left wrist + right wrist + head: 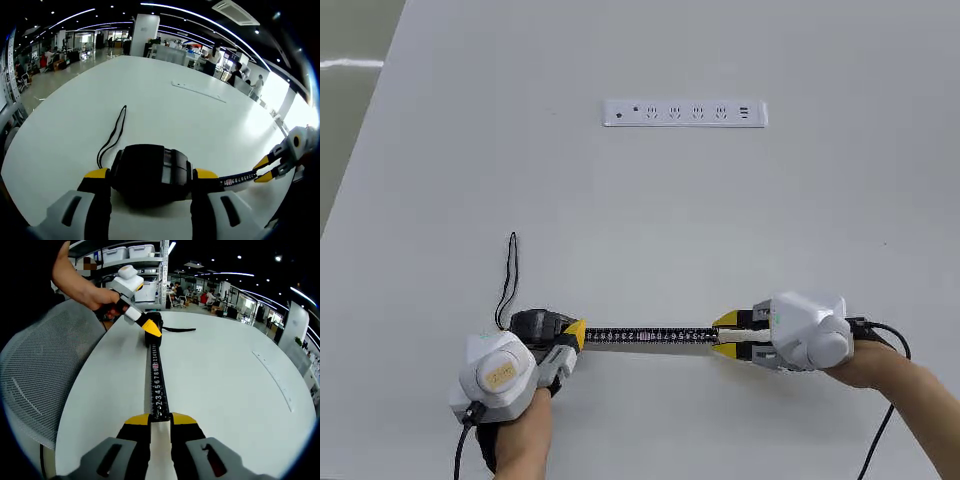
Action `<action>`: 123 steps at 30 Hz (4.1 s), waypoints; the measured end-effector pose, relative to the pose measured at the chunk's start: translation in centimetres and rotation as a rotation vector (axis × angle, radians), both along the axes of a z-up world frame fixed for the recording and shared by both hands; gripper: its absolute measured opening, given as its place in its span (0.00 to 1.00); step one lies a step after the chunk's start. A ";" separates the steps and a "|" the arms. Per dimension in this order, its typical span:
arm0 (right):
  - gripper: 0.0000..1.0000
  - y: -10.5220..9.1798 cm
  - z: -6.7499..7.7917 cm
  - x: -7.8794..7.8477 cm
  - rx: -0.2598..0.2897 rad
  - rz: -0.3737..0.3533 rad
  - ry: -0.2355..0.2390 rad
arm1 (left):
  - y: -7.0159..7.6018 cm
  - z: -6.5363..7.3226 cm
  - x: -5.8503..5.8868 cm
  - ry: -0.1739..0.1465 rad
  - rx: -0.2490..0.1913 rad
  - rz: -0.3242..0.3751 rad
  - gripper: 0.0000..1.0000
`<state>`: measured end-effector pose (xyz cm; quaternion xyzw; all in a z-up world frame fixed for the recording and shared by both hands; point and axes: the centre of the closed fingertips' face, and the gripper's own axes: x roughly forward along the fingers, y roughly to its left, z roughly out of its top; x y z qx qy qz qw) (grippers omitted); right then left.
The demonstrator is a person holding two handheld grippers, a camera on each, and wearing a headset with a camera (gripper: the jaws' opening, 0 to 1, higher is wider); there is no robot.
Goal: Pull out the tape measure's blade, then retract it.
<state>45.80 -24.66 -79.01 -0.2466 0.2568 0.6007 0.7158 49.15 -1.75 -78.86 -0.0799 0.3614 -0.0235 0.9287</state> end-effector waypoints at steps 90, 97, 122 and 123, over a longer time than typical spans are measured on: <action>0.13 3.5 -0.1 0.6 0.012 0.031 0.013 | 0.1 0.2 0.1 0.000 -0.017 -0.005 0.62; 0.13 4.0 -0.2 0.6 0.021 0.029 0.016 | 0.0 0.2 0.1 -0.001 -0.015 -0.005 0.62; 0.13 4.5 -0.5 0.6 0.018 0.029 0.018 | 0.0 0.0 0.1 0.000 -0.003 -0.009 0.62; 0.13 4.5 -0.5 0.6 0.018 0.030 0.018 | 0.0 0.0 0.1 0.001 -0.004 -0.009 0.62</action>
